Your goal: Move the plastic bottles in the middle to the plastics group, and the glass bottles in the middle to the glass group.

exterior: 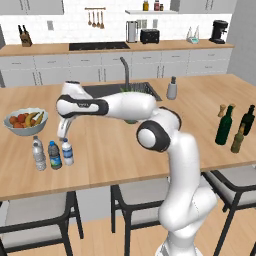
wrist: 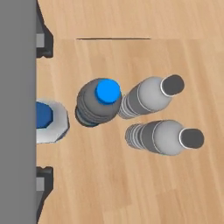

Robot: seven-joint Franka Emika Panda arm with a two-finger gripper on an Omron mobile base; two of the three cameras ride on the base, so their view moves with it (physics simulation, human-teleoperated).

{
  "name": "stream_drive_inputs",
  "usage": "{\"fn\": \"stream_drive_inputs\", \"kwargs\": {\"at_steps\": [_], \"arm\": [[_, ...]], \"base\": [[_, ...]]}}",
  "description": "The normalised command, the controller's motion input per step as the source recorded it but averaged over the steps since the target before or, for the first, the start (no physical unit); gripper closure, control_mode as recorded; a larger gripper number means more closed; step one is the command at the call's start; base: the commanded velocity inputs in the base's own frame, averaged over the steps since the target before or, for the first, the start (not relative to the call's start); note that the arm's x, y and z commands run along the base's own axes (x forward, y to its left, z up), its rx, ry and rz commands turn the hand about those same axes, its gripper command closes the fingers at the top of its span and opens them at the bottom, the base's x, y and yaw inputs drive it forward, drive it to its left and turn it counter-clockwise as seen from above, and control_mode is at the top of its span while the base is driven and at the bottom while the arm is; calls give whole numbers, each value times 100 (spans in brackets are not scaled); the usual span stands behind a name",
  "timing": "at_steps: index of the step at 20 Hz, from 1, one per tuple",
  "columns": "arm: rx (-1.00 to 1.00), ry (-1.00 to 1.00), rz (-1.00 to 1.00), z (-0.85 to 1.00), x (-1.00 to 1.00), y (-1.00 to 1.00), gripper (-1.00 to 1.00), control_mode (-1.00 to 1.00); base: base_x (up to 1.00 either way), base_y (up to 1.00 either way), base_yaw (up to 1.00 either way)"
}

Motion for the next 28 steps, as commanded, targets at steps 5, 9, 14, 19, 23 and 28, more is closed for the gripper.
{"fn": "stream_drive_inputs", "kwargs": {"at_steps": [5, 9, 14, 19, 23, 28], "arm": [[0, -9, -8, 41, -53, -69, -100, -100], [0, -13, -15, 24, -61, -100, -100, -100], [-1, -11, -21, 18, -46, -98, -100, -100], [0, -11, -29, 21, -50, -100, -100, -100], [0, -3, -38, 36, -28, -100, -100, -100], [0, 0, -43, 41, -23, -100, -100, -100]], "base": [[0, 0, 0], [0, 0, 0], [0, 0, 0], [0, 0, 0], [0, 0, 0], [0, 0, 0]]}}
